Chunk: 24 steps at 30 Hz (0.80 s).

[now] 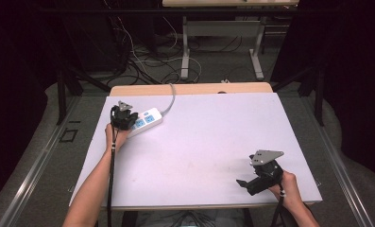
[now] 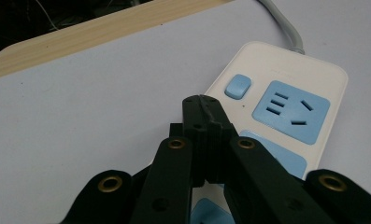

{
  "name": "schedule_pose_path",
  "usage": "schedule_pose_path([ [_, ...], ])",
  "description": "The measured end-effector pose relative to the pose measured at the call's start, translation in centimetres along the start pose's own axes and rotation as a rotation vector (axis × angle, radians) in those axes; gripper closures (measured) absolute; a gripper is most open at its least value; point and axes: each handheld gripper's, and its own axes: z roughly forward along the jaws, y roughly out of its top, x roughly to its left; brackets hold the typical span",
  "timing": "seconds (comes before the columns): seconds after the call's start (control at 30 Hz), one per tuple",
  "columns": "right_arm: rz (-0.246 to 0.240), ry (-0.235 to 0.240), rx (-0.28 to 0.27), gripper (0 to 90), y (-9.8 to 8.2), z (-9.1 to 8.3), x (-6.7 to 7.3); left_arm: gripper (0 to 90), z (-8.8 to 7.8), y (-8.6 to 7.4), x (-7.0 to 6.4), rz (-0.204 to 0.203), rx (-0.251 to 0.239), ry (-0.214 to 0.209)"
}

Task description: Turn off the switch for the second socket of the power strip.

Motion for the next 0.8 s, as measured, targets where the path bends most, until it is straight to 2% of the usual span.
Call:
schedule_pose_path([
  [0.13,-0.001,0.004,0.001,0.2,-0.02,-0.05,-0.03,90.0,0.01,0.04,-0.24,0.024,0.002,0.017],
  [0.23,0.001,0.000,0.001,0.2,-0.02,-0.01,-0.01,90.0,-0.02,-0.05,-0.05,0.015,0.000,0.003],
  [0.5,0.001,0.002,0.001,0.2,-0.01,0.01,-0.01,90.0,-0.02,-0.14,-0.07,0.011,-0.004,0.004],
  [0.8,-0.003,0.004,0.000,0.2,0.00,0.03,-0.06,90.0,0.02,-0.09,0.00,0.022,-0.005,0.004],
])
